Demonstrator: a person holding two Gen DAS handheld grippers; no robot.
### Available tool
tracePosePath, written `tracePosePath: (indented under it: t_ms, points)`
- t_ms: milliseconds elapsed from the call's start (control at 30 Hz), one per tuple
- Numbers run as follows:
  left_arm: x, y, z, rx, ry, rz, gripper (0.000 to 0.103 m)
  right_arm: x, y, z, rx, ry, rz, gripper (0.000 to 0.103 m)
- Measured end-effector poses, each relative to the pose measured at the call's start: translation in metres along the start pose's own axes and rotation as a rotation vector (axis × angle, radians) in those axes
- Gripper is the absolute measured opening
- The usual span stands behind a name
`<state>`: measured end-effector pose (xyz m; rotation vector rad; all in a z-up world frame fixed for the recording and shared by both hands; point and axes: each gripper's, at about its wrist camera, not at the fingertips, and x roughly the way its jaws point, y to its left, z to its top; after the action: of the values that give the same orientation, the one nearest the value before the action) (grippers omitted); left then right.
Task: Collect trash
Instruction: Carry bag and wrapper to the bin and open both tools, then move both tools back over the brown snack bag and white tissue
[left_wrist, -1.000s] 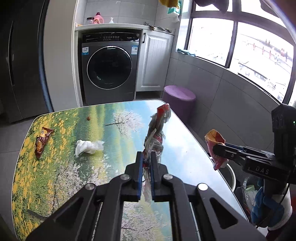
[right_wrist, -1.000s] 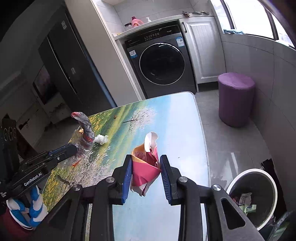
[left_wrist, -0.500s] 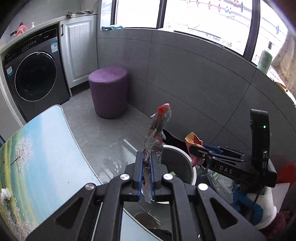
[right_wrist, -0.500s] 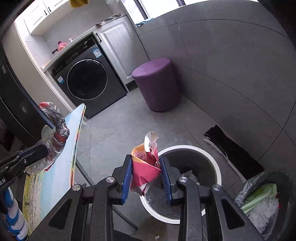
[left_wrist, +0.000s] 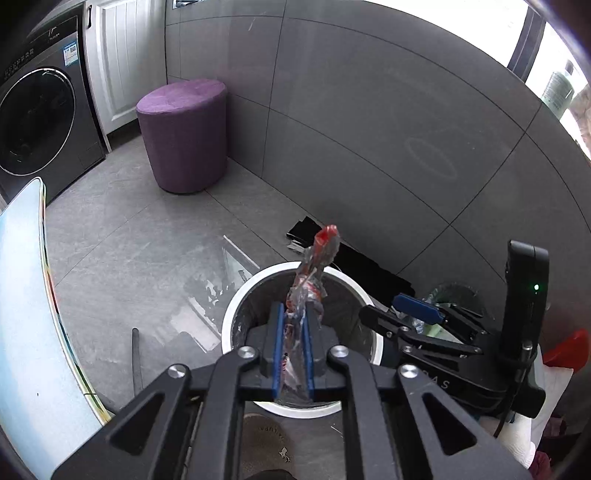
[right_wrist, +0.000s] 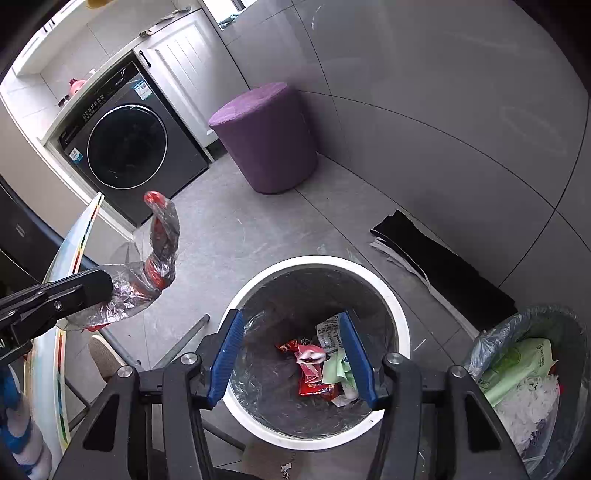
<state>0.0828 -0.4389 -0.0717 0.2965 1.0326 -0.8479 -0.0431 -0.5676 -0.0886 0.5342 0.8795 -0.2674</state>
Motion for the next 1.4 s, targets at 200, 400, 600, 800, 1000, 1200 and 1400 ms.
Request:
tracePosePath:
  t_ms: [200,400,600,800,1000,1200,1400]
  points:
    - [-0.006,0.008,-0.004,-0.009,-0.026,0.017,0.046,-0.009,-0.001,-0.003,0.021,-0.019,0.000,0.057]
    - [-0.028,0.015,-0.008,-0.031,-0.064,0.024,0.046,-0.032,0.011,-0.004,0.003,-0.053,-0.010,0.061]
    - [-0.075,0.028,-0.023,-0.056,-0.150,0.091,0.046,-0.065,0.054,-0.005,-0.080,-0.124,0.002,0.073]
    - [-0.137,0.060,-0.047,-0.112,-0.279,0.198,0.047,-0.102,0.111,-0.012,-0.186,-0.220,0.043,0.079]
    - [-0.198,0.092,-0.074,-0.174,-0.392,0.308,0.047,-0.144,0.169,-0.027,-0.312,-0.341,0.065,0.090]
    - [-0.260,0.122,-0.107,-0.231,-0.500,0.412,0.061,-0.177,0.219,-0.039,-0.380,-0.426,0.123,0.103]
    - [-0.318,0.155,-0.141,-0.263,-0.572,0.546,0.081,-0.176,0.263,-0.047,-0.447,-0.405,0.194,0.103]
